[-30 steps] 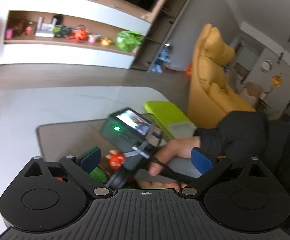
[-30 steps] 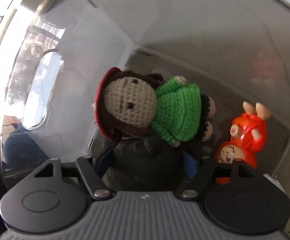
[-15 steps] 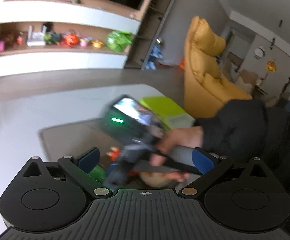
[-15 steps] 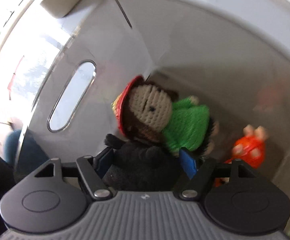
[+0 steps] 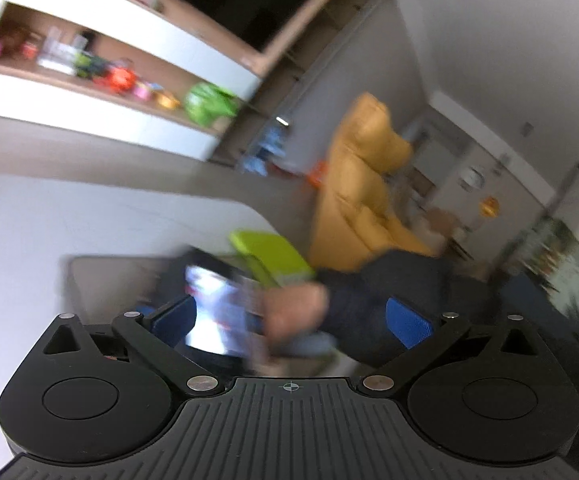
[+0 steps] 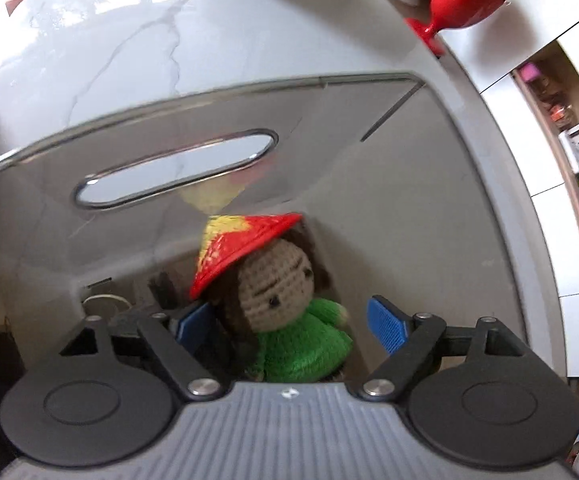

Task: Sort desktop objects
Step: 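Reposition the red-hat doll within the bin and open the right tool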

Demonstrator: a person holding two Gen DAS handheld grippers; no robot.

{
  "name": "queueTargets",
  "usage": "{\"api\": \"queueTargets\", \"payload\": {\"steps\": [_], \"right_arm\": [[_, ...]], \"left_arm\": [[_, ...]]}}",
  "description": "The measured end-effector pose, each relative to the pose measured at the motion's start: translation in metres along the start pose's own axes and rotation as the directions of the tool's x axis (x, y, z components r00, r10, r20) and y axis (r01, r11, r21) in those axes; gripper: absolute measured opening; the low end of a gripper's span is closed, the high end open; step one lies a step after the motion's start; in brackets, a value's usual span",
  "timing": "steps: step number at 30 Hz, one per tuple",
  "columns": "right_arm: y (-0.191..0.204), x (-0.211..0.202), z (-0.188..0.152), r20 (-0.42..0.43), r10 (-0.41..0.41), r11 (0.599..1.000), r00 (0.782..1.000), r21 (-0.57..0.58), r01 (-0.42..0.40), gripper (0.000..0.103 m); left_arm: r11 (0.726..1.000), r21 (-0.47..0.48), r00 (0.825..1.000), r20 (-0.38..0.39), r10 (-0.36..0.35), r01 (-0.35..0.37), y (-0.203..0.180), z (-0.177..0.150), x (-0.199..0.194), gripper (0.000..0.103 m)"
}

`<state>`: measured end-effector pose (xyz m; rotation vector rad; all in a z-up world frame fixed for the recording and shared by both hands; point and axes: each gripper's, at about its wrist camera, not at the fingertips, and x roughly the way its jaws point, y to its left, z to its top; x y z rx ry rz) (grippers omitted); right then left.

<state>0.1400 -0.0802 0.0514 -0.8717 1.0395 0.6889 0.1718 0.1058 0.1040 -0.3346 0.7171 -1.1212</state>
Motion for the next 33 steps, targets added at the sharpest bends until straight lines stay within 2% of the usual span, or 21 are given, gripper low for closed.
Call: {"api": "queueTargets", "payload": {"steps": [1,3,4,5,6,10,12,16,21,23,24,26,30,31,32,33], "right_arm": [[-0.006,0.002,-0.002,-0.003,0.017,1.0,1.0,0.022,-0.017,0.083],[-0.015,0.007,-0.008,-0.012,0.057,0.996,0.998,0.076,-0.056,0.075],[-0.018,0.011,-0.012,-0.017,0.078,0.991,0.997,0.106,-0.076,0.065],[-0.017,0.016,-0.012,-0.021,0.078,0.988,0.997,0.138,-0.074,0.061],[-0.018,0.018,-0.018,-0.018,0.068,0.985,0.998,0.163,-0.064,0.06],[-0.03,0.01,-0.027,-0.016,0.111,0.956,0.994,0.275,-0.102,0.053],[-0.04,0.004,-0.031,-0.002,0.166,0.917,0.986,0.369,-0.154,0.051],[-0.063,-0.004,-0.041,0.052,0.269,0.806,0.962,0.535,-0.254,0.049],[-0.081,0.003,-0.056,0.075,0.343,0.672,0.936,0.677,-0.3,0.05],[-0.085,0.003,-0.059,0.081,0.354,0.65,0.932,0.695,-0.307,0.055],[-0.087,0.001,-0.061,0.078,0.355,0.65,0.931,0.695,-0.307,0.057],[-0.093,-0.007,-0.065,0.055,0.353,0.663,0.934,0.689,-0.291,0.068],[-0.12,-0.051,-0.1,0.047,0.289,0.705,0.956,0.666,-0.245,0.072],[-0.126,-0.061,-0.11,0.037,0.279,0.715,0.96,0.659,-0.233,0.078],[-0.128,-0.068,-0.12,0.003,0.259,0.739,0.966,0.643,-0.2,0.083],[-0.129,-0.076,-0.13,-0.031,0.236,0.762,0.971,0.626,-0.165,0.084]], "left_arm": [[1.0,0.019,1.0,-0.02,-0.02,0.02,-0.005,-0.001,0.006,0.103],[0.998,0.054,0.998,-0.06,-0.033,0.036,-0.017,-0.005,0.02,0.103],[0.997,0.074,0.996,-0.082,-0.032,0.038,-0.023,-0.007,0.026,0.103],[0.995,0.097,0.994,-0.106,-0.028,0.038,-0.029,-0.01,0.033,0.103],[0.992,0.119,0.992,-0.127,-0.023,0.038,-0.035,-0.012,0.039,0.103],[0.981,0.192,0.986,-0.166,0.004,0.028,-0.05,-0.021,0.052,0.103],[0.978,0.206,0.987,-0.163,0.003,0.031,-0.053,-0.024,0.051,0.103],[0.979,0.203,0.989,-0.15,0.002,0.028,-0.053,-0.025,0.048,0.103],[0.98,0.199,0.989,-0.15,0.008,0.022,-0.052,-0.025,0.049,0.103],[0.981,0.191,0.989,-0.147,0.011,0.017,-0.048,-0.024,0.049,0.103],[0.984,0.177,0.99,-0.136,0.019,0.006,-0.043,-0.022,0.048,0.103],[0.995,0.102,0.996,-0.091,0.021,-0.012,-0.023,-0.015,0.035,0.103],[0.998,-0.061,1.0,0.005,0.029,-0.029,0.02,-0.002,0.009,0.103],[0.995,-0.096,0.999,0.025,0.033,-0.03,0.029,-0.001,0.004,0.103],[0.991,-0.128,0.998,0.041,0.04,-0.035,0.037,0.001,0.0,0.103],[0.988,-0.152,0.998,0.047,0.046,-0.039,0.043,0.002,-0.001,0.103]]}}
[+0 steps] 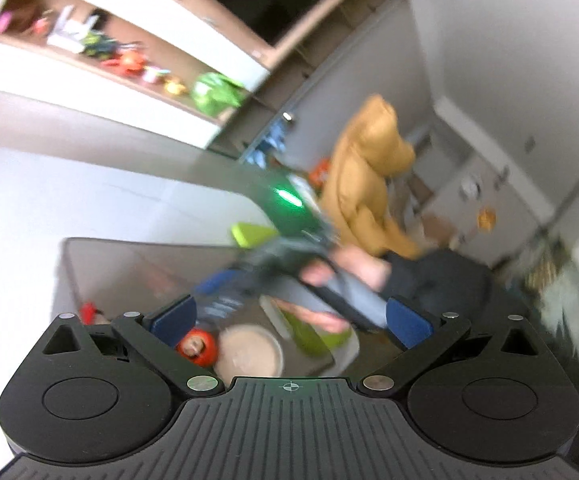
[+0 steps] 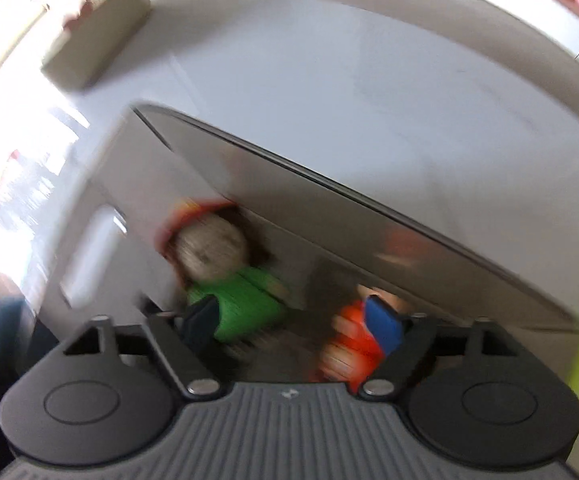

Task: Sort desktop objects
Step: 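Reposition the red-hat doll within the bin and open the right tool, then grasp the red daruma inside the bin with the right tool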

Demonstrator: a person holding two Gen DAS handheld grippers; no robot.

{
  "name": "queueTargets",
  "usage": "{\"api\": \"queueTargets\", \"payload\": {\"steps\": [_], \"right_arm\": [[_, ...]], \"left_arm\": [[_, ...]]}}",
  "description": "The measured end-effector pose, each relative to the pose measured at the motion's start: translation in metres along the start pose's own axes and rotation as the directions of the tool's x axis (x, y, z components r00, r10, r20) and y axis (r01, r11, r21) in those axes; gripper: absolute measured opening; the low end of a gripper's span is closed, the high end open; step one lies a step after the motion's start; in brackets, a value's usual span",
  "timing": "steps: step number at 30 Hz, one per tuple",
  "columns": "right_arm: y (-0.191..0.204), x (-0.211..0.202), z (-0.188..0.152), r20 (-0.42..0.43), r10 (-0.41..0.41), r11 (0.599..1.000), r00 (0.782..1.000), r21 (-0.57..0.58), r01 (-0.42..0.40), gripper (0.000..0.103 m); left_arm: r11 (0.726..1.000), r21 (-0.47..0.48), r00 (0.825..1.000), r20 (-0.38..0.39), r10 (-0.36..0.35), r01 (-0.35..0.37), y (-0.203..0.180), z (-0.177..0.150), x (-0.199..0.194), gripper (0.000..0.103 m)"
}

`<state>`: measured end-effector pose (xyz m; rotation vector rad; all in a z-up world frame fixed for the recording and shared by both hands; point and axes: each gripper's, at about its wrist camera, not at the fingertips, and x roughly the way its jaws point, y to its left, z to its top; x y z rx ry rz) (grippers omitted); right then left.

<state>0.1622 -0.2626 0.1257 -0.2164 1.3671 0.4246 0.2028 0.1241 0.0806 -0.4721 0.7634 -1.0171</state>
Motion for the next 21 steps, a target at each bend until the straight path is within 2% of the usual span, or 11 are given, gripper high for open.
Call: {"api": "queueTargets", "payload": {"steps": [1,4,7,10,11,12,14,17,21], "right_arm": [[-0.002,-0.003,-0.011,-0.01,-0.053,0.998,0.999,-0.023,0.052,0.084],[-0.018,0.019,-0.01,-0.048,-0.143,0.989,0.989,-0.05,0.14,0.084],[-0.016,0.051,-0.008,-0.116,-0.145,0.989,0.983,-0.022,0.143,0.083],[-0.022,0.081,-0.004,-0.167,-0.172,0.985,0.971,-0.018,0.171,0.078],[-0.024,0.087,-0.005,-0.185,-0.15,0.988,0.971,-0.001,0.153,0.059],[-0.028,0.089,-0.006,-0.195,-0.113,0.992,0.974,0.036,0.122,0.056],[-0.028,0.079,-0.006,-0.154,-0.082,0.992,0.985,0.084,0.096,0.055],[-0.026,0.058,-0.002,-0.079,-0.016,0.996,0.997,0.09,0.023,0.055],[-0.029,0.064,0.003,-0.129,-0.02,0.996,0.991,0.082,0.031,0.056]], "left_arm": [[1.0,-0.021,1.0,0.004,0.004,-0.004,0.005,0.002,0.0,0.103],[0.997,-0.074,1.0,-0.003,0.003,-0.004,0.016,0.006,0.006,0.103],[0.997,-0.082,1.0,-0.023,0.008,-0.009,0.02,0.007,0.012,0.103],[0.998,-0.063,0.999,-0.033,0.005,-0.007,0.018,0.008,0.014,0.103],[0.998,-0.057,0.999,-0.032,0.003,-0.005,0.017,0.008,0.013,0.103],[0.999,-0.055,1.0,-0.031,0.002,-0.004,0.017,0.009,0.013,0.103],[0.998,-0.058,1.0,-0.03,0.003,-0.004,0.019,0.01,0.013,0.103],[0.997,-0.071,0.999,-0.037,0.007,-0.01,0.022,0.011,0.016,0.103],[0.997,-0.075,0.998,-0.055,0.017,-0.021,0.021,0.01,0.021,0.103]]}}
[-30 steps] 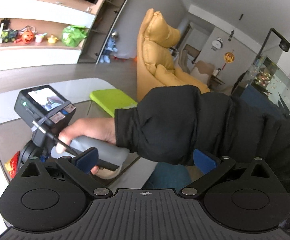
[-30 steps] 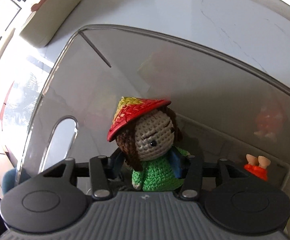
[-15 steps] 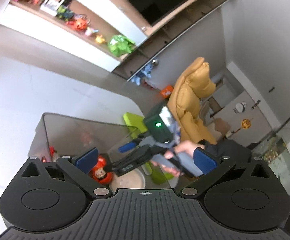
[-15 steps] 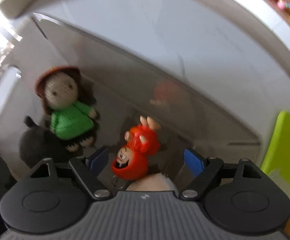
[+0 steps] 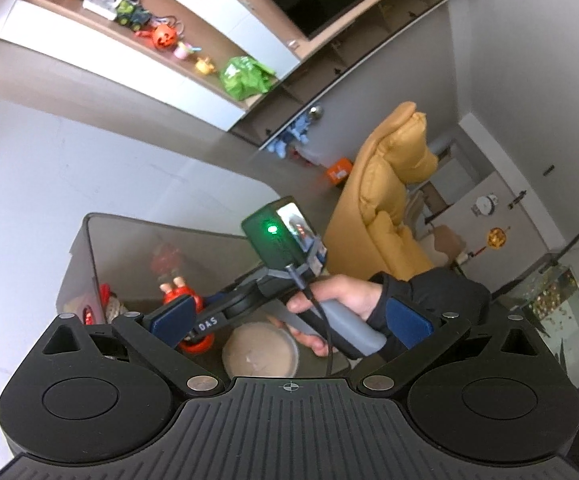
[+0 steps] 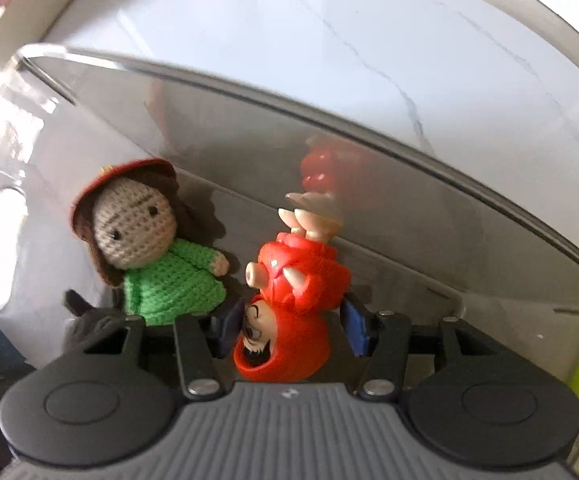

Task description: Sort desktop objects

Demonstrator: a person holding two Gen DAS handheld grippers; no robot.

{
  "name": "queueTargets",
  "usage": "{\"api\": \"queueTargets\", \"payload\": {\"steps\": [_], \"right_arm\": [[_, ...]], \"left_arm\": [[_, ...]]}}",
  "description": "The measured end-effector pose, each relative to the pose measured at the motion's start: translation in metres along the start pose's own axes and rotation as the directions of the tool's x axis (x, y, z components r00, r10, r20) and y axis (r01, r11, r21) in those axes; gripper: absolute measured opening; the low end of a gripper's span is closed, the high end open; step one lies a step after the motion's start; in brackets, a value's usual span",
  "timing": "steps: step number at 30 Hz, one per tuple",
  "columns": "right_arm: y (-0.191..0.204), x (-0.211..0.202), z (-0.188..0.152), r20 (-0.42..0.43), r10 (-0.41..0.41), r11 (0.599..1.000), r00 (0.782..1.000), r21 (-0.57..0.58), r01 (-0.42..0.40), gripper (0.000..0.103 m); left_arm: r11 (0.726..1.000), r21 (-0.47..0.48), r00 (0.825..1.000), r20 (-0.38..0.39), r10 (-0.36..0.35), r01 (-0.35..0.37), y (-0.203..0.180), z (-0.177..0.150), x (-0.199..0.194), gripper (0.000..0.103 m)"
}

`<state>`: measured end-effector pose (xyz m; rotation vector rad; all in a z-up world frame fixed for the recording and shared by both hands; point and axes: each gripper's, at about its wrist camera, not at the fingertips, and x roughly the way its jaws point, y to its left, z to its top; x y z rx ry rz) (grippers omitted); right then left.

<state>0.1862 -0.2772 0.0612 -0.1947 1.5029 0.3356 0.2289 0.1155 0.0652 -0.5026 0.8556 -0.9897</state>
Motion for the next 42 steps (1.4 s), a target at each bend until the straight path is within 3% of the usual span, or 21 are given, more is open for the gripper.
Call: {"api": "queueTargets", "payload": {"steps": [4,10,13,16,18,20,22,25,28,30,32,33,35,37,42], "right_arm": [[-0.012,-0.021,-0.011,-0.052,-0.06,0.998,0.997,-0.021,0.059,0.061],[-0.05,-0.109,-0.07,-0.079,-0.063,0.973,0.995,0.217,0.079,0.061],[-0.033,-0.108,-0.069,-0.094,-0.116,0.965,0.989,0.225,0.135,0.056],[-0.018,-0.085,-0.065,-0.125,-0.191,0.968,0.974,0.138,0.207,0.054],[0.003,-0.054,-0.045,-0.121,-0.244,0.968,0.962,0.019,0.248,0.059],[0.017,-0.032,-0.037,-0.132,-0.328,0.942,0.936,-0.127,0.312,0.067],[0.03,-0.008,-0.033,-0.143,-0.404,0.895,0.903,-0.265,0.358,0.07],[0.035,0.02,-0.021,-0.21,-0.42,0.876,0.883,-0.348,0.334,0.072],[0.023,0.042,-0.011,-0.314,-0.368,0.906,0.875,-0.332,0.262,0.075],[0.018,0.048,-0.009,-0.342,-0.324,0.924,0.882,-0.313,0.219,0.073],[0.014,0.043,-0.01,-0.307,-0.3,0.941,0.903,-0.253,0.226,0.064],[0.013,0.035,-0.012,-0.251,-0.297,0.942,0.921,-0.236,0.239,0.061],[0.016,0.017,-0.018,-0.166,-0.271,0.943,0.948,-0.244,0.227,0.044],[0.017,-0.006,-0.024,-0.121,-0.2,0.961,0.972,-0.217,0.171,0.037],[0.016,-0.046,-0.042,-0.033,-0.069,0.981,0.997,-0.182,0.061,0.035]], "left_arm": [[1.0,0.008,1.0,-0.008,-0.016,0.016,-0.002,0.0,0.0,0.103],[0.998,-0.027,0.997,-0.05,-0.051,0.05,0.007,0.001,0.014,0.103],[0.998,-0.046,0.997,-0.058,-0.04,0.037,0.009,-0.001,0.019,0.103],[0.999,-0.034,0.999,-0.04,-0.034,0.033,0.004,-0.003,0.012,0.103],[0.999,-0.013,0.999,-0.027,-0.04,0.04,-0.002,-0.004,0.006,0.103],[0.999,0.007,0.999,-0.019,-0.045,0.045,-0.007,-0.005,0.002,0.103],[0.999,0.021,0.999,-0.014,-0.048,0.048,-0.01,-0.006,-0.001,0.103],[0.999,0.021,0.999,-0.006,-0.05,0.05,-0.01,-0.005,-0.003,0.103],[0.999,0.006,0.999,0.005,-0.043,0.043,-0.006,-0.005,-0.005,0.103],[0.999,0.002,0.999,0.011,-0.041,0.041,-0.005,-0.004,-0.007,0.103],[0.999,-0.003,0.999,0.017,-0.041,0.041,-0.003,-0.005,-0.009,0.103],[0.999,-0.007,0.999,0.018,-0.039,0.039,-0.002,-0.004,-0.009,0.103],[0.999,-0.017,0.999,0.016,-0.033,0.033,-0.001,-0.003,-0.008,0.103],[0.999,-0.02,1.0,0.01,-0.028,0.028,0.001,-0.003,-0.006,0.103],[1.0,-0.018,1.0,-0.007,-0.02,0.02,0.0,-0.004,0.0,0.103]]}}
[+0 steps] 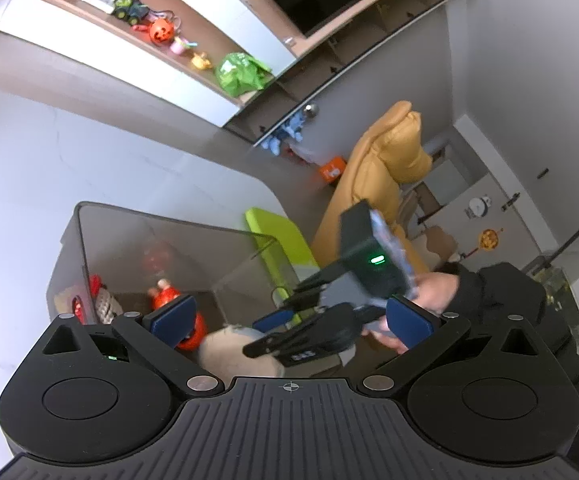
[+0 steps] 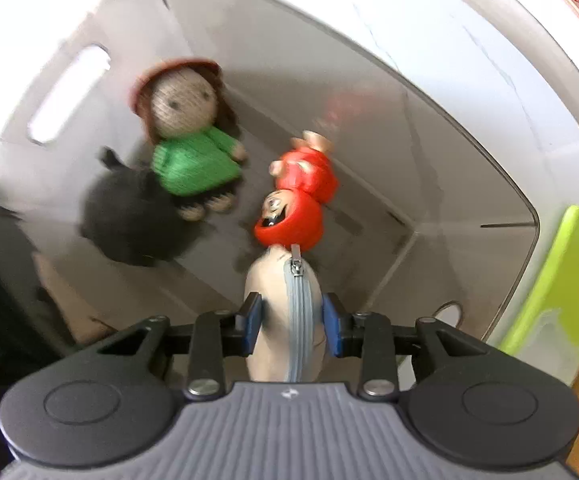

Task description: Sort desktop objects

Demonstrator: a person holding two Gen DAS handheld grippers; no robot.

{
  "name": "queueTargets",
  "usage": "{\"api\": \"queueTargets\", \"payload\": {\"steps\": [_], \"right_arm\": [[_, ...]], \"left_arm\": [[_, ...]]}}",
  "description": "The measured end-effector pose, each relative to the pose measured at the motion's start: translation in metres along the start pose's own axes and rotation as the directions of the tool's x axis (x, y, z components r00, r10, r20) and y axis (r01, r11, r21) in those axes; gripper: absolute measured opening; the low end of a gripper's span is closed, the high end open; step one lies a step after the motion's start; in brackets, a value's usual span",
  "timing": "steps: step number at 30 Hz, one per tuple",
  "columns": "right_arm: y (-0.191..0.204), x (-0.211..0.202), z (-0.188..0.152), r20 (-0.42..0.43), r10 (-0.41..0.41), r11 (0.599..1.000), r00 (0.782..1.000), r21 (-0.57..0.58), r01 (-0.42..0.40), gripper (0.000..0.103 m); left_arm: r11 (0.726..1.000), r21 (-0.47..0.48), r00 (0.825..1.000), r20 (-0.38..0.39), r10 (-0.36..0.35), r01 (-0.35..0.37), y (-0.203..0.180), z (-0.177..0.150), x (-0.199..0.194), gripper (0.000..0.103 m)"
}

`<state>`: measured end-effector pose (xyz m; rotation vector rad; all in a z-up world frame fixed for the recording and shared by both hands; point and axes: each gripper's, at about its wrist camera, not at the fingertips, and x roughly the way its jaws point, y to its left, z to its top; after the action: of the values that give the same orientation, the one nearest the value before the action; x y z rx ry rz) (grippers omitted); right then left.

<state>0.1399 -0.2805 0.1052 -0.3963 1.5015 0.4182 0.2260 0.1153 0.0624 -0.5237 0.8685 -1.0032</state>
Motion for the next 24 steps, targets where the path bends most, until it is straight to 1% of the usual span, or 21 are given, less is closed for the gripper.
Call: {"api": "queueTargets", "payload": {"steps": [2,3,5,6,7,10,11,13,14,15,16,17,19,23,24], "right_arm": [[-0.005,-0.007,-0.003,0.042,0.082,0.995,0.996,0.049,-0.084,0.034],[-0.009,-0.006,-0.004,0.061,0.129,0.988,0.99,0.077,-0.134,0.034],[-0.017,0.006,-0.006,0.071,0.219,0.963,0.973,0.141,-0.227,0.034],[-0.018,0.02,-0.006,0.055,0.217,0.961,0.975,0.162,-0.223,0.032],[-0.018,0.033,-0.006,0.039,0.213,0.959,0.976,0.182,-0.217,0.028],[-0.028,0.038,-0.009,-0.018,0.13,0.965,0.991,0.234,-0.122,0.031],[-0.032,0.037,-0.01,-0.025,0.11,0.961,0.994,0.258,-0.099,0.037],[-0.039,0.032,-0.007,0.042,0.118,0.948,0.992,0.294,-0.125,0.045],[-0.043,0.025,-0.005,0.098,0.124,0.937,0.987,0.315,-0.149,0.053],[-0.047,0.019,-0.003,0.156,0.117,0.924,0.981,0.345,-0.165,0.056],[-0.048,0.018,0.001,0.187,0.111,0.917,0.976,0.359,-0.174,0.059],[-0.049,0.018,0.006,0.216,0.105,0.91,0.971,0.372,-0.181,0.059],[-0.045,0.032,0.022,0.199,0.098,0.914,0.975,0.37,-0.167,0.059],[-0.033,0.072,0.052,0.13,0.098,0.923,0.987,0.359,-0.139,0.059],[-0.03,0.084,0.06,0.115,0.102,0.925,0.988,0.355,-0.136,0.062]], "left_arm": [[1.0,0.003,1.0,-0.005,0.001,-0.001,-0.002,0.0,0.001,0.103],[1.0,0.006,1.0,-0.006,0.001,-0.001,-0.003,0.0,0.001,0.103],[1.0,0.009,1.0,-0.003,0.002,-0.002,-0.004,0.001,0.0,0.103],[1.0,0.009,1.0,-0.001,0.002,-0.002,-0.004,0.001,0.0,0.103],[1.0,0.009,1.0,0.002,0.003,-0.003,-0.004,0.001,-0.001,0.103],[1.0,0.001,1.0,0.011,0.007,-0.007,-0.002,0.002,-0.003,0.103],[1.0,-0.002,1.0,0.013,0.008,-0.008,-0.001,0.002,-0.004,0.103],[1.0,-0.011,1.0,0.011,0.013,-0.012,0.002,0.002,-0.003,0.103],[1.0,-0.015,1.0,0.009,0.016,-0.015,0.003,0.002,-0.002,0.103],[1.0,-0.016,1.0,0.006,0.018,-0.018,0.003,0.003,-0.001,0.103],[1.0,-0.017,1.0,0.002,0.021,-0.021,0.003,0.003,0.0,0.103],[1.0,-0.015,1.0,-0.002,0.022,-0.022,0.003,0.002,0.001,0.103],[1.0,-0.009,1.0,-0.005,0.022,-0.022,0.002,0.002,0.002,0.103],[1.0,-0.003,1.0,0.001,0.02,-0.02,0.001,0.002,-0.001,0.103],[1.0,-0.003,1.0,0.004,0.02,-0.02,0.002,0.002,-0.002,0.103]]}}
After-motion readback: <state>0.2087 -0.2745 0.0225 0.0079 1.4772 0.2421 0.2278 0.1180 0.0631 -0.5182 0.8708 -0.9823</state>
